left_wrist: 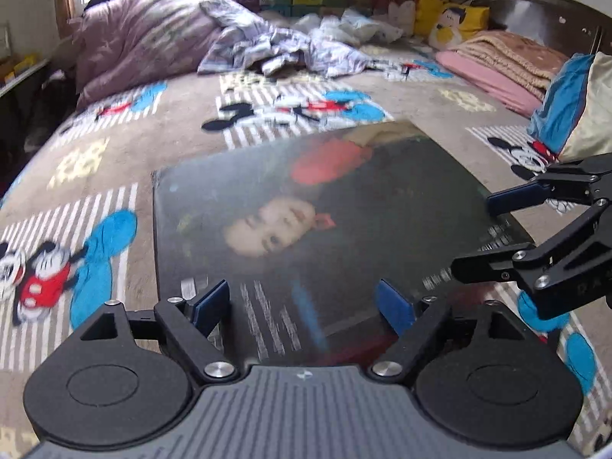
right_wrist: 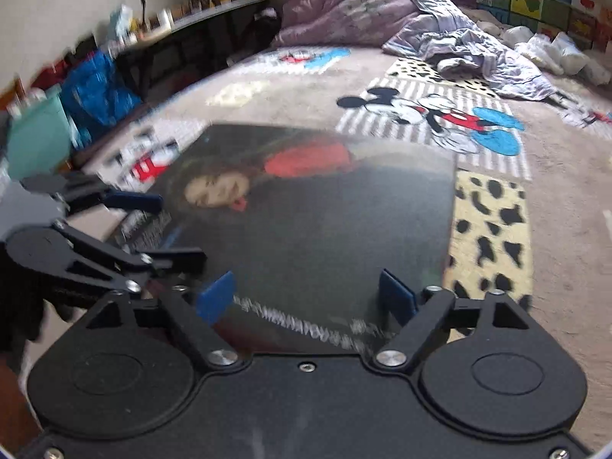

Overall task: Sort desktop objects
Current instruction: 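Lower the album flat onto the box opening and open both grippers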

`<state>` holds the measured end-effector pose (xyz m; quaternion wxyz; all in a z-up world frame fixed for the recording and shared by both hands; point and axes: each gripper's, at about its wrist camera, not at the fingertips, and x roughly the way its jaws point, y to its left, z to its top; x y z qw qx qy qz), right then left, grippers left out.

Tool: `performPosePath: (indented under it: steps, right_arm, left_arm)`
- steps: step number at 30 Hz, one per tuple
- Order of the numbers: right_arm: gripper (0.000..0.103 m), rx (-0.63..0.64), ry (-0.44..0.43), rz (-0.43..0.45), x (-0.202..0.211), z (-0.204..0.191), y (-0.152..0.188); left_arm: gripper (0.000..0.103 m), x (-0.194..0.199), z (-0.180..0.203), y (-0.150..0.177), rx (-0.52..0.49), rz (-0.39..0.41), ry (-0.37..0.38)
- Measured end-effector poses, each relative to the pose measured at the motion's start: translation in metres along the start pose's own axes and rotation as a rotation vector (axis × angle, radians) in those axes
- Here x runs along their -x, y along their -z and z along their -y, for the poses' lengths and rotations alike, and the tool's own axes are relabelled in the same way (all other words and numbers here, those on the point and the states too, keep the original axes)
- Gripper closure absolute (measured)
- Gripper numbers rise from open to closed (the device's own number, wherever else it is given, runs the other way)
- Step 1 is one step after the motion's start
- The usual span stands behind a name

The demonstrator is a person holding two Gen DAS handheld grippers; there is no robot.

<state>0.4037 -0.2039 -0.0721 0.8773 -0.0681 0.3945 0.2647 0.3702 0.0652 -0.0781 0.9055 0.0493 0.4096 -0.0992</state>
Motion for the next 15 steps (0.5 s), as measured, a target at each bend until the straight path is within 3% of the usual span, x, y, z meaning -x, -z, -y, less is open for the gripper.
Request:
performPosePath:
  steps: [4, 8, 11, 15]
  right_arm:
    - [0.016, 0.059, 0.067, 0.008, 0.026, -0.010, 0.008]
    - [0.010, 0.109, 0.115, 0.049, 0.059, -0.019, 0.017]
    - [0.008, 0.147, 0.151, 0.080, 0.084, -0.026, 0.024]
    - [0.007, 0.198, 0.200, 0.122, 0.117, -0.035, 0.033]
  left_arm:
    - [0.019, 0.017, 0.002, 0.003, -0.011, -0.072, -0.011]
    - [0.019, 0.040, 0.006, 0.005, 0.032, -0.052, -0.010]
    - [0.019, 0.061, 0.014, 0.006, -0.001, -0.030, -0.034]
    - [0.019, 0.088, 0.012, 0.007, 0.050, 0.023, -0.058]
